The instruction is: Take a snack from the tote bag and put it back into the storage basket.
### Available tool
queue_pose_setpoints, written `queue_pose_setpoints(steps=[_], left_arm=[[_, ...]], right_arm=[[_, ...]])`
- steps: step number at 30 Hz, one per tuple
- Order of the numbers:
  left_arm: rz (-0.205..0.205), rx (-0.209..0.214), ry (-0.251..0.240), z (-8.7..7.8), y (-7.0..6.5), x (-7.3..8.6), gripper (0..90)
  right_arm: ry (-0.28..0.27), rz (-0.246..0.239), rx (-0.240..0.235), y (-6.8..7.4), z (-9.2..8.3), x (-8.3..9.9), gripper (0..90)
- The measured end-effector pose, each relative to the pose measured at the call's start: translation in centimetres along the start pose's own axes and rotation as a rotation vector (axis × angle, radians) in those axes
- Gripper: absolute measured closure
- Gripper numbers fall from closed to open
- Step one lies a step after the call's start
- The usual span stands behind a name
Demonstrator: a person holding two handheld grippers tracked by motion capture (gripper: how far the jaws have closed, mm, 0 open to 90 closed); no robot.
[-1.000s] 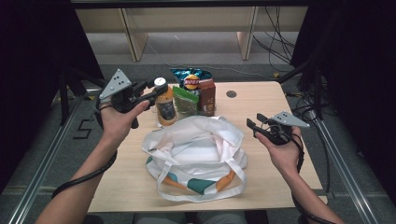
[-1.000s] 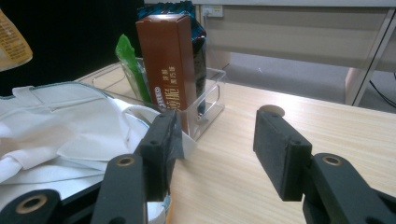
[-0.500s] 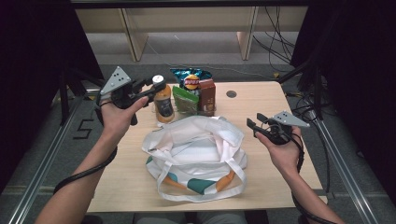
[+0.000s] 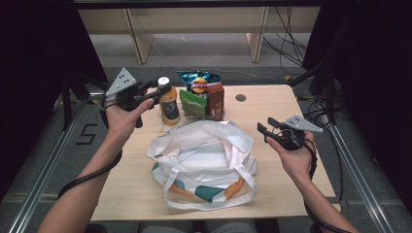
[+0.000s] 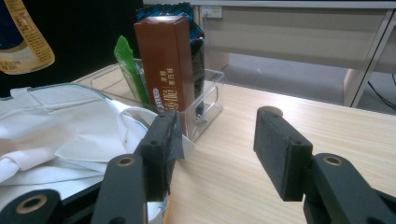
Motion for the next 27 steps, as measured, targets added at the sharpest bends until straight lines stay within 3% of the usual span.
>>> queue_pose_setpoints(steps=[1, 10, 13, 17, 27], left_arm=[[0.0, -0.001, 0.001, 0.0, 0.1, 0.1, 58.8], [0.004, -0.002, 0.009, 0.3, 0.7, 0.4, 58.9], [0.008, -0.006, 0.011, 0.3, 0.9, 0.3, 58.9], [0.012, -0.008, 0.008, 0.4, 1.2, 0.2, 58.9], [0.011, -0.019, 0.017, 0.6, 2.0, 0.4, 58.9]], right_arm=[[-0.015, -0.026, 0.002, -0.2, 0.1, -0.2, 49.9], [-0.013, -0.023, -0.006, -0.2, 0.2, -0.2, 49.9], [-0.001, 0.001, 0.004, -0.1, 0.0, 0.0, 49.8], [-0.003, -0.019, 0.003, -0.2, 0.1, -0.1, 49.8], [-0.011, -0.011, 0.008, -0.3, 0.1, -0.2, 49.7]])
Point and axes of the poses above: each handheld gripper's, and its own axes: z roughly forward along the jaws, x roughly out of its underside, y roughly to its left, the point moved 10 cm from there along z, roughly forward along the jaws, and after that the axes turned 9 degrees about x, right-handed, at the moved point
